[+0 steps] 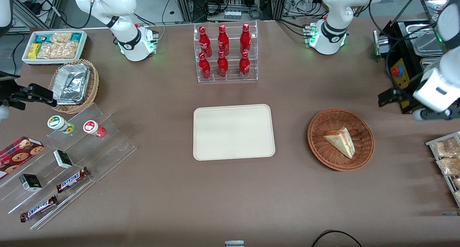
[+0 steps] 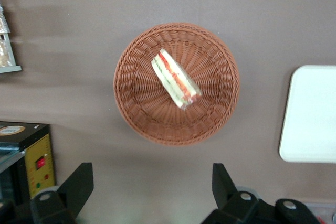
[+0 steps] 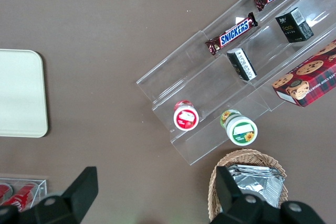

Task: Place sandwich from basket to tray
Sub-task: 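Move the left gripper over the wrapped sandwich in the wicker basket, then lower the left gripper and close it on the sandwich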

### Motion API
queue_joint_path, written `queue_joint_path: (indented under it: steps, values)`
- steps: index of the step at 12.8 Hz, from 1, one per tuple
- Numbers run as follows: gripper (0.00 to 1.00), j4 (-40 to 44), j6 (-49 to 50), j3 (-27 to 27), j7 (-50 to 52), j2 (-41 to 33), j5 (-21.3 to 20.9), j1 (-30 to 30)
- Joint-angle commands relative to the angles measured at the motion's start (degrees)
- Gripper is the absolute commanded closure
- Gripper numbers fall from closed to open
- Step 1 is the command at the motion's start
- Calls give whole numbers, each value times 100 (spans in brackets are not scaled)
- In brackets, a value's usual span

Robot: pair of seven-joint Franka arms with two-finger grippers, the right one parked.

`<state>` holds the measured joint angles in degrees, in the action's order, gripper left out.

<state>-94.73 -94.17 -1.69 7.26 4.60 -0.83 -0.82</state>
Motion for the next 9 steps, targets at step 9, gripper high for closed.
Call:
queue_joint_path:
  steps: [9]
  values:
    - [0, -950, -2103, -121, 2620, 928, -40, -164]
